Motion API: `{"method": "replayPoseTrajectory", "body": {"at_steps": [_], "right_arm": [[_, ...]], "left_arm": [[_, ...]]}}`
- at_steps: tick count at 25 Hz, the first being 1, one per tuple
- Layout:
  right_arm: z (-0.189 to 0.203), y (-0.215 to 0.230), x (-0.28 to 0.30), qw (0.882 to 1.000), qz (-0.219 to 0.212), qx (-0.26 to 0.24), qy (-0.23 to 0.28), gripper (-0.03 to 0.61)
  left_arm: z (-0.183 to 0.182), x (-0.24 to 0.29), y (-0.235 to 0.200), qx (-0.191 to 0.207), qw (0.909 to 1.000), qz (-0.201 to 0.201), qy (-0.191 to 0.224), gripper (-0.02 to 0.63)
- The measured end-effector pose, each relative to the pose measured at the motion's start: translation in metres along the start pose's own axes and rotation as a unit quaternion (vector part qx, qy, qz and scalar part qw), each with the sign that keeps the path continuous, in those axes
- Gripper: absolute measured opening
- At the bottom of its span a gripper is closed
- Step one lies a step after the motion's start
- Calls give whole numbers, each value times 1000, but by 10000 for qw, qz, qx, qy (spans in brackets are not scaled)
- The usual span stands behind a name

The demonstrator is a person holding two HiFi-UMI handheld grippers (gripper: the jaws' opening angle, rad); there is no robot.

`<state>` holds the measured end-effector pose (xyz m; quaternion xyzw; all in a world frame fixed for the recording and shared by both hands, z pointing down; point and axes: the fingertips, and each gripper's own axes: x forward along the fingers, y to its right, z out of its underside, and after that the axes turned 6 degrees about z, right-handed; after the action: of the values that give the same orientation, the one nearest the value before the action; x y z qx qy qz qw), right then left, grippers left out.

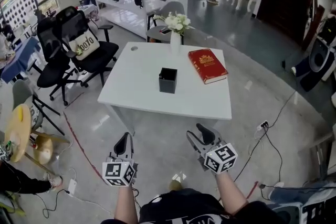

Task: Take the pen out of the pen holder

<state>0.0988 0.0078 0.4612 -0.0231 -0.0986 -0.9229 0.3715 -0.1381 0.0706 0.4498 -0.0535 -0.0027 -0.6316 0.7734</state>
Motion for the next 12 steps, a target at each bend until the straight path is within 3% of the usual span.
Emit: {"method": "replayPoseTrajectory", "body": {"at_steps": [12], "right_arm": [[-3,13,47,9996,-181,-89,-193,210]], "left_arm": [[20,47,-17,-217,9995,104,-216,5]]}}
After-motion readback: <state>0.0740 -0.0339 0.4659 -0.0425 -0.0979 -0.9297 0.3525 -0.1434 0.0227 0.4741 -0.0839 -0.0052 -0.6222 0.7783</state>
